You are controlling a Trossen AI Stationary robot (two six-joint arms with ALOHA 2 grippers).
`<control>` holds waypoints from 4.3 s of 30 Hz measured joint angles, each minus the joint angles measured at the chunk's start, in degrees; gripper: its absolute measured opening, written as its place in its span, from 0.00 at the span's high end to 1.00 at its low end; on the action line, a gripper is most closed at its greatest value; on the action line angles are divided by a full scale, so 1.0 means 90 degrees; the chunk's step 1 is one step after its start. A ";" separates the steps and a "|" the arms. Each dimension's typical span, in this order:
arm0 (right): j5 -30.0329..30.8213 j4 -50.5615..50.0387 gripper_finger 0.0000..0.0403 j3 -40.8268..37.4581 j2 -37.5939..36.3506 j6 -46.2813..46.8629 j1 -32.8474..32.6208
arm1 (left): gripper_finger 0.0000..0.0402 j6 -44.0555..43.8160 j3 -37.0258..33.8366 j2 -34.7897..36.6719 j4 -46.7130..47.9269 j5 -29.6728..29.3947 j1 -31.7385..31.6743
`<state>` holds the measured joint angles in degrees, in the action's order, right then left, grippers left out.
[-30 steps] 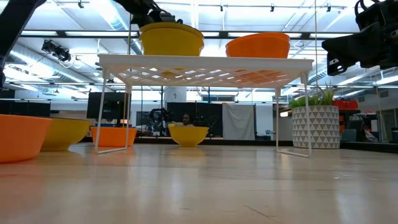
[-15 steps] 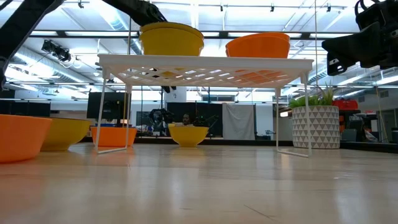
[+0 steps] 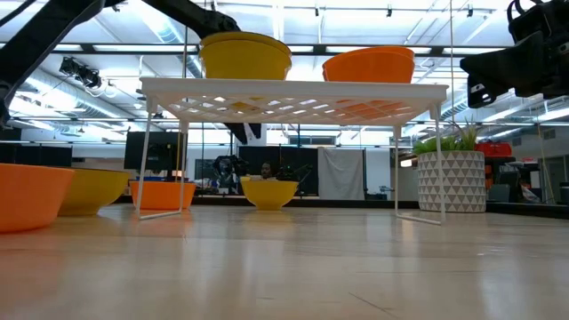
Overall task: Pick & Place Mini bowls
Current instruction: Stack the white patterned bowl on the white patterned bowl on the shelf
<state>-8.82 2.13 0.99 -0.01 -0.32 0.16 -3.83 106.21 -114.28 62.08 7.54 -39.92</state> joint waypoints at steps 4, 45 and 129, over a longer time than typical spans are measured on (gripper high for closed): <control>0.0000 0.0002 0.93 0.0000 0.0000 -0.0002 0.0000 | 0.37 0.0046 0.0002 -0.0121 -0.0030 0.0068 0.0035; 0.0000 0.0002 0.93 0.0000 0.0000 -0.0002 0.0000 | 0.38 -0.0504 -0.0012 -0.1173 0.0175 -0.0193 0.0126; 0.0000 0.0002 0.93 0.0000 0.0000 -0.0001 0.0000 | 0.55 -0.0660 -0.0010 -0.1559 -0.0324 -0.0161 0.0002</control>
<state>-8.82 2.15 0.99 -0.01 -0.33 0.16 -9.78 106.13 -128.31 59.16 6.10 -39.90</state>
